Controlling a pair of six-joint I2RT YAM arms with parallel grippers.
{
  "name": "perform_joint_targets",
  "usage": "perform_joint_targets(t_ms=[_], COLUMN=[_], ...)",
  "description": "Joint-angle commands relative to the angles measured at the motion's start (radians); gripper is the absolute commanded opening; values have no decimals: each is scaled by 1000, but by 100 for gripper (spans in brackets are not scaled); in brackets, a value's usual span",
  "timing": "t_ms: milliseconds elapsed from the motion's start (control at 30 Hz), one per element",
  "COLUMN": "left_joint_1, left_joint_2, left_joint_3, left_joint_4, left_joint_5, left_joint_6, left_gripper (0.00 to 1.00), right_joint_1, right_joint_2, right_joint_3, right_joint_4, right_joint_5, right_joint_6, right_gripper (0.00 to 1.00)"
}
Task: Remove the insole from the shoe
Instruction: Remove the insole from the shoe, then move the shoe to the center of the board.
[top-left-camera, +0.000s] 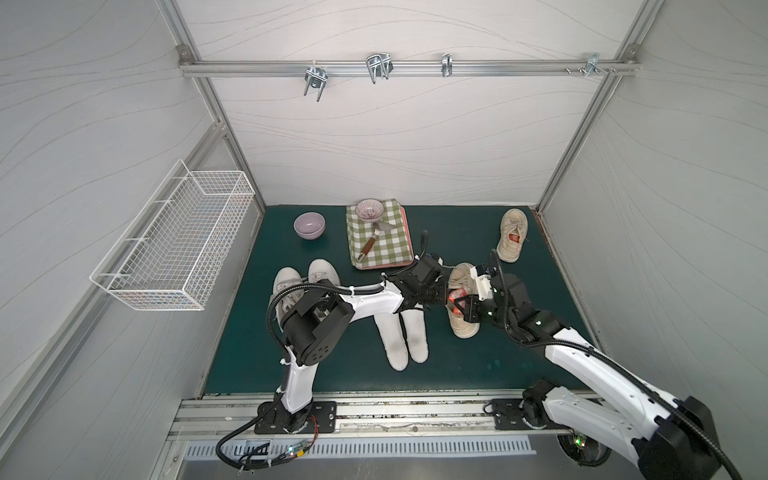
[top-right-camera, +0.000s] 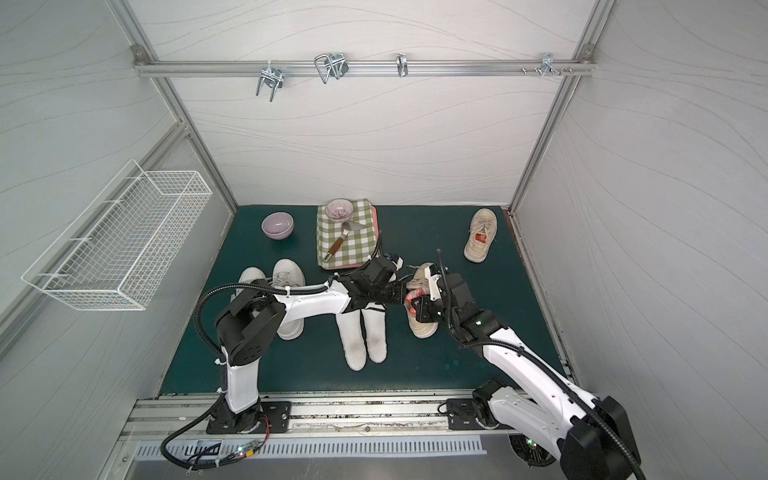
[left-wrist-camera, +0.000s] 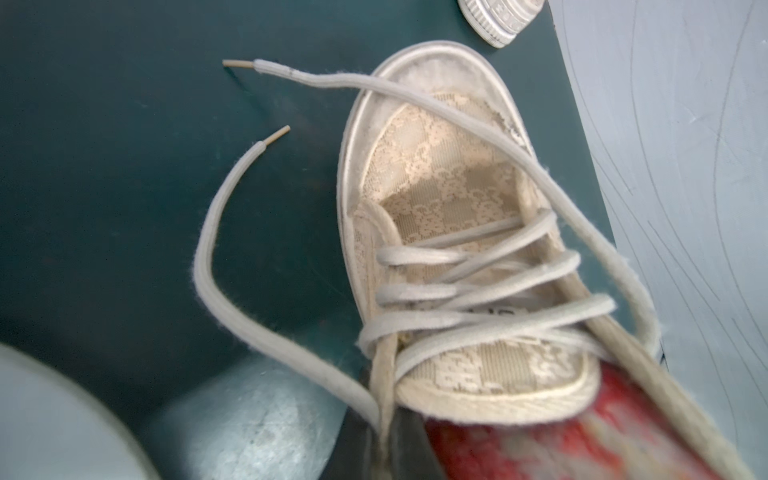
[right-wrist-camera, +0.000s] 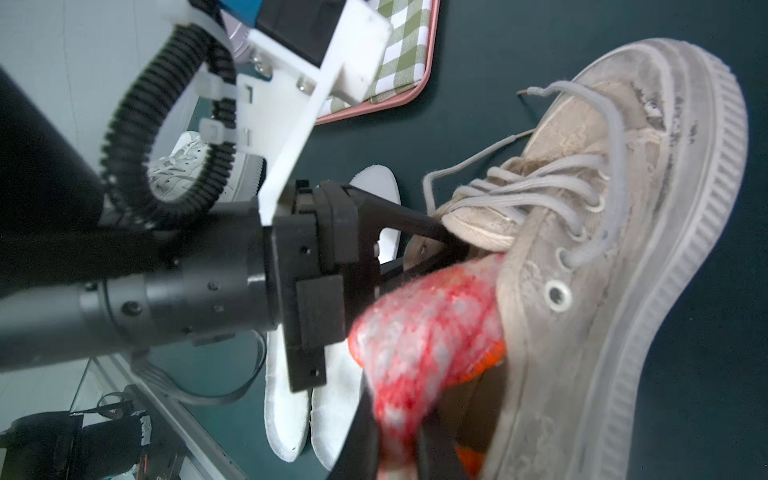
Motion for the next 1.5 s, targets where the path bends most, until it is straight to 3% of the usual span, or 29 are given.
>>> perform_joint_targets(t_ms=[0, 400, 600, 867, 1133, 1467], left_joint_1=[39, 40, 42, 84, 160, 234], left_joint_2=[52, 106, 125, 254, 364, 534], left_joint_3=[37, 133, 197, 441, 687, 955], left_joint_4=[-21, -49, -78, -123, -147, -196], left_joint_5=[-117, -91, -87, -42, -30, 65], left_joint_6=[12, 16, 32, 66, 99, 142], left_gripper=[0, 0, 0, 0, 0, 0], right_joint_1=[5, 5, 5, 3, 4, 33], right_joint_2=[-104, -403, -377, -386, -376, -238], right_joint_3=[-3, -98, -61, -32, -51, -153], right_joint_4=[46, 65, -58, -196, -256, -114], right_joint_5=[-71, 33, 142, 228, 176, 45], right_joint_6=[-29, -55, -33, 12, 59, 109], right_gripper=[0, 0, 0, 0, 0, 0])
